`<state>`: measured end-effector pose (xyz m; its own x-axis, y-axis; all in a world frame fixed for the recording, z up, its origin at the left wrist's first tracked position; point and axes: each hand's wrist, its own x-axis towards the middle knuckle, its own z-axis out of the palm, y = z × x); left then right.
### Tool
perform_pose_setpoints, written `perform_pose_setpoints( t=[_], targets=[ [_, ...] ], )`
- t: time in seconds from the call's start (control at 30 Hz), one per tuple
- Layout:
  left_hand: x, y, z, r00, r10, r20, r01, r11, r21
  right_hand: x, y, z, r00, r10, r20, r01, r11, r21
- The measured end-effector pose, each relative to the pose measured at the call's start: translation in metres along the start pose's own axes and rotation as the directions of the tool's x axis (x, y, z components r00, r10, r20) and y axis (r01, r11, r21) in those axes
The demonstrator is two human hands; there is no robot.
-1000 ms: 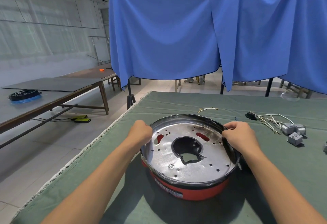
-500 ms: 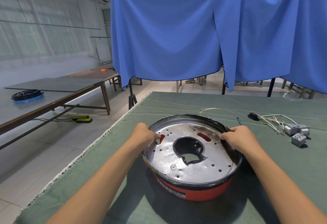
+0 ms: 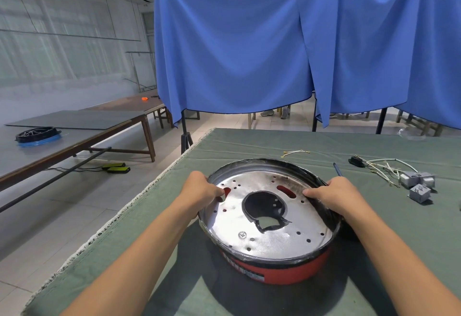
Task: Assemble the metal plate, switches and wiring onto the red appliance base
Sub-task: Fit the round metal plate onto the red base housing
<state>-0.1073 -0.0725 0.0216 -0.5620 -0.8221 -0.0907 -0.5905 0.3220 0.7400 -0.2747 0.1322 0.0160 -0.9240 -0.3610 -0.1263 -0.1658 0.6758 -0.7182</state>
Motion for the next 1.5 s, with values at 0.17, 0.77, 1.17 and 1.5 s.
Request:
perform_pose_setpoints(
  t=[0.17,0.77,1.17,1.5],
  targets=[
    [-0.009,0.008,-0.002,0.99,0.087,-0.111,-0.089,0.996,-0.013,-0.006,0.0,-0.01,0.988,-0.124,-0.091,0.138,0.976,0.166],
    [-0.03,0.031,0.002,0.871,0.309,-0.382,-0.378,0.918,-0.119,-0.01,0.0,-0.029,0.895,-0.243,-0.374,0.384,0.845,0.371],
    [-0.03,0.027,0.011,0.876,0.301,-0.376,-0.382,0.91,-0.162,-0.009,0.004,-0.033,0.859,-0.245,-0.449,0.408,0.858,0.312],
    [-0.013,0.026,0.009,0.989,0.062,-0.138,-0.082,0.986,-0.145,-0.004,0.006,-0.03,0.952,-0.135,-0.275,0.194,0.961,0.199]
  ],
)
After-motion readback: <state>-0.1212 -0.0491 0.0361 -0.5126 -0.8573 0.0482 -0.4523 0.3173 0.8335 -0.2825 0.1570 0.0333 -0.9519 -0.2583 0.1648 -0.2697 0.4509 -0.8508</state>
